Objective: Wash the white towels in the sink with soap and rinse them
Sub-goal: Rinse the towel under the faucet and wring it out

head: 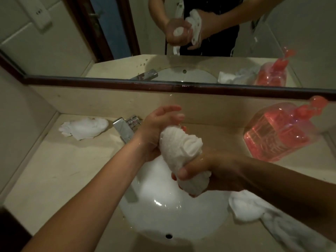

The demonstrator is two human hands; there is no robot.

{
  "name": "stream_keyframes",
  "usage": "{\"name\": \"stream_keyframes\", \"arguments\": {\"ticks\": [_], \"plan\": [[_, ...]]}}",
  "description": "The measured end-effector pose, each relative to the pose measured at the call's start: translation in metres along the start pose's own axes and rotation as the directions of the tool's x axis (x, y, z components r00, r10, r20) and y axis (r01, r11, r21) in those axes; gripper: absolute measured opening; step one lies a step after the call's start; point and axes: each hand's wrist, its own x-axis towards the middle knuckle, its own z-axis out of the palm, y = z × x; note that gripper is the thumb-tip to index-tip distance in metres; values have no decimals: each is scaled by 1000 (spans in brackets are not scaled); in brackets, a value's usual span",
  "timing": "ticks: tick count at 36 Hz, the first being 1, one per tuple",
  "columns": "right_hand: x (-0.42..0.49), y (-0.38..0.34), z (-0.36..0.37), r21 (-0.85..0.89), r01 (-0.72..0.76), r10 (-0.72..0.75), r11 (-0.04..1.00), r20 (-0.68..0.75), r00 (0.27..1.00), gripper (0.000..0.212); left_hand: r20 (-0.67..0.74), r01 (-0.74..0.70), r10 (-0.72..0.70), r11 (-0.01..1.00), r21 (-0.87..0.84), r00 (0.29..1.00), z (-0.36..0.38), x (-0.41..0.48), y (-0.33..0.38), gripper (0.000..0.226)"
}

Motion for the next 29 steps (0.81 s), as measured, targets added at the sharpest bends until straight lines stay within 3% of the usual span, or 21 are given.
{"name": "stream_keyframes", "arguments": {"ticks": [2, 5, 8, 13, 17, 23, 27, 29], "plan": [[6, 4, 0, -101, -46, 35, 994, -110, 993, 81, -10, -6, 7, 995, 104, 1000, 1, 1, -1, 49], [16, 9, 1, -210, -102, 41, 972, -277, 960, 117, -19, -26, 31, 980, 198, 999, 2, 6, -6, 31], [24, 15, 4, -238, -112, 6, 965, -404, 915, 109, -84, -44, 71, 958, 284, 994, -4, 14, -19, 17], [38, 27, 1, -296, -140, -34, 945, -513, 858, 99, -158, -93, 178, 894, 438, 971, -13, 28, -40, 23], [51, 39, -3, -317, -115, -81, 942, -544, 835, 97, -184, -97, 225, 844, 527, 957, -17, 35, -53, 22], [55, 48, -12, -288, -63, -102, 956, -521, 847, 103, -223, -107, 247, 860, 499, 943, -17, 36, -55, 27], [46, 41, -19, -367, 18, -187, 930, -429, 884, 100, -227, -179, 309, 872, 456, 924, -13, 31, -50, 17], [41, 38, -25, -423, 96, -266, 901, -364, 893, 89, -229, -207, 365, 833, 512, 902, -10, 28, -48, 12]]}}
